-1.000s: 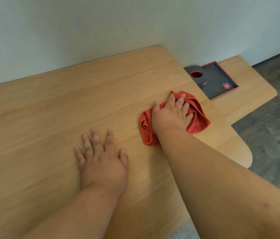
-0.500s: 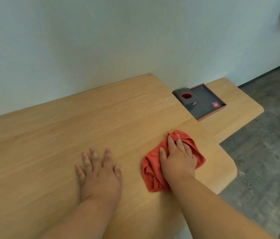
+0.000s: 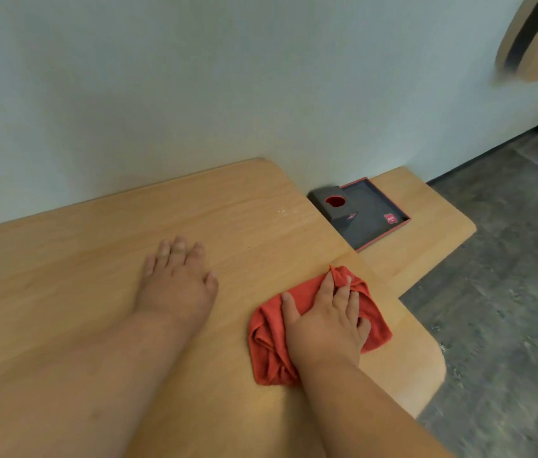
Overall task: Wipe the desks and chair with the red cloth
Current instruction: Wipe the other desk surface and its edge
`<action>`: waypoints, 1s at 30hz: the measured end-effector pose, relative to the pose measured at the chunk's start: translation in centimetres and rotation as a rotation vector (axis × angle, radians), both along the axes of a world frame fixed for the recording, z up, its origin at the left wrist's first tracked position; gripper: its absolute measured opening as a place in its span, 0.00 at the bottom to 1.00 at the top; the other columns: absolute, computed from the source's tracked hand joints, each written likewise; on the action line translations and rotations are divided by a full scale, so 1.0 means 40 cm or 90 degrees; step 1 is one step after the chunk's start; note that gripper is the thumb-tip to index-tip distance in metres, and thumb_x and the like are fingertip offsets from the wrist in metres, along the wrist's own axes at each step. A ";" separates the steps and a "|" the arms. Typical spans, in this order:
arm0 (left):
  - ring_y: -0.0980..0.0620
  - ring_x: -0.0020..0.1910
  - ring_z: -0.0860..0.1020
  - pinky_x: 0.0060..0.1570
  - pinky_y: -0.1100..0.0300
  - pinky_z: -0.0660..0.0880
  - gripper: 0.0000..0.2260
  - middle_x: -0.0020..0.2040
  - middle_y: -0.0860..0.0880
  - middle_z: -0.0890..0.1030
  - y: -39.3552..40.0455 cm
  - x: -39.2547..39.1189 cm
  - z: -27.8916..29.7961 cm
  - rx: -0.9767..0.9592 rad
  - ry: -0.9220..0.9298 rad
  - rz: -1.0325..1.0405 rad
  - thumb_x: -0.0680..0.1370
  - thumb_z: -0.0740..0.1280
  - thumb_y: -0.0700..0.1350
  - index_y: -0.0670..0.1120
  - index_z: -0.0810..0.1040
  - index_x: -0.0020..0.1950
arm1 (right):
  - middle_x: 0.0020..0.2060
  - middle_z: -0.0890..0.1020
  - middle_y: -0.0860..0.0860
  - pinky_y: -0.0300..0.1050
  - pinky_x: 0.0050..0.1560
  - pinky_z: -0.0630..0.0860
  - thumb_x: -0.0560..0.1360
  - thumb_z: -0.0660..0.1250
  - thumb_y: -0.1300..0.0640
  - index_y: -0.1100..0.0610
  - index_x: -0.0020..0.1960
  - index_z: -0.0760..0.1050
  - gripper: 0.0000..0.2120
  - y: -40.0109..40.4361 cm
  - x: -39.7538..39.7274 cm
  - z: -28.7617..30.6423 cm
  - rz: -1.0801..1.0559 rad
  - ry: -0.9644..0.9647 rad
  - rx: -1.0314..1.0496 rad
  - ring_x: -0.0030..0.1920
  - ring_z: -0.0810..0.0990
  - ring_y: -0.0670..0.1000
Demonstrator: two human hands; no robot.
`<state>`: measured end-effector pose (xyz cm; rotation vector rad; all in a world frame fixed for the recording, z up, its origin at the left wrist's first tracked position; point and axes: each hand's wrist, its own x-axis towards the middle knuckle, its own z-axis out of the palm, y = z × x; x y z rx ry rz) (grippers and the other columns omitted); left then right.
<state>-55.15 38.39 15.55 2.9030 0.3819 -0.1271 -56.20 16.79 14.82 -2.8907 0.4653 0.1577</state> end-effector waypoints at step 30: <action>0.44 0.78 0.41 0.74 0.43 0.38 0.32 0.81 0.45 0.45 0.009 0.045 -0.037 -0.010 -0.060 0.112 0.77 0.46 0.60 0.51 0.46 0.80 | 0.78 0.61 0.53 0.59 0.75 0.57 0.82 0.55 0.46 0.49 0.77 0.63 0.24 0.288 0.641 0.027 0.538 -0.073 -0.005 0.77 0.59 0.54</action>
